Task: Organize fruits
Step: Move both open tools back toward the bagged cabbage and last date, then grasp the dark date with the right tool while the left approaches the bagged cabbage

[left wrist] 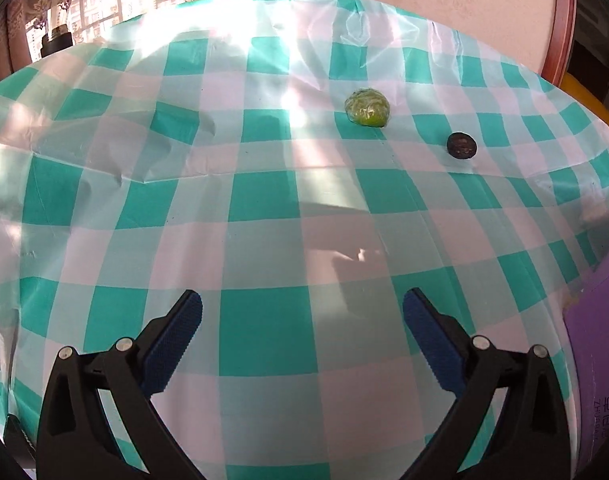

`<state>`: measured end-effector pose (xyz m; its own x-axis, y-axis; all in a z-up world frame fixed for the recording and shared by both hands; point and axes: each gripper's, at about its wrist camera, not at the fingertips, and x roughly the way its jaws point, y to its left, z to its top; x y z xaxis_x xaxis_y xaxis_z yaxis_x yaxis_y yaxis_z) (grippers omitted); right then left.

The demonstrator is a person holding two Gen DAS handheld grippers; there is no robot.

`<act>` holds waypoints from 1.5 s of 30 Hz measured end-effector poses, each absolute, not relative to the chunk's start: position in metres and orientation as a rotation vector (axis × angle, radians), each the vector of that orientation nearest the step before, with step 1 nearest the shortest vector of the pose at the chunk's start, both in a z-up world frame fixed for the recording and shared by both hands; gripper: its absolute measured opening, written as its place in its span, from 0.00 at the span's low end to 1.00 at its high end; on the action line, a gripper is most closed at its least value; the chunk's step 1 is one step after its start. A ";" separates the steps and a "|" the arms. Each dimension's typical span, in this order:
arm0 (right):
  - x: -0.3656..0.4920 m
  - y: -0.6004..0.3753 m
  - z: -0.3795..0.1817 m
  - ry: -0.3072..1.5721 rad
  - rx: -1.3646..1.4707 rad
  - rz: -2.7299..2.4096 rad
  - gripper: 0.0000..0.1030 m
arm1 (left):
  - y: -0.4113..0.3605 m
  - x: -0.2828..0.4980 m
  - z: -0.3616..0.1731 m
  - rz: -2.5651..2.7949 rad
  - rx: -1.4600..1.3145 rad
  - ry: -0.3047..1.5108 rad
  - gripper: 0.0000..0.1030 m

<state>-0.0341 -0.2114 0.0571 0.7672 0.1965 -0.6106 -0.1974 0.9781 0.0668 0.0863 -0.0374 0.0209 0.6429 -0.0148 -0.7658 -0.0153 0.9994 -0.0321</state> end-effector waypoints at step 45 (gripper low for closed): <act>0.246 -0.303 0.004 0.695 0.555 -0.121 0.38 | -0.041 0.215 0.012 -0.137 -0.110 0.868 0.98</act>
<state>0.2460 -0.3029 0.0035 0.7673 0.0751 -0.6368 0.2857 0.8490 0.4444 0.2149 -0.0408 0.0120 0.6387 -0.1644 -0.7517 0.0747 0.9855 -0.1522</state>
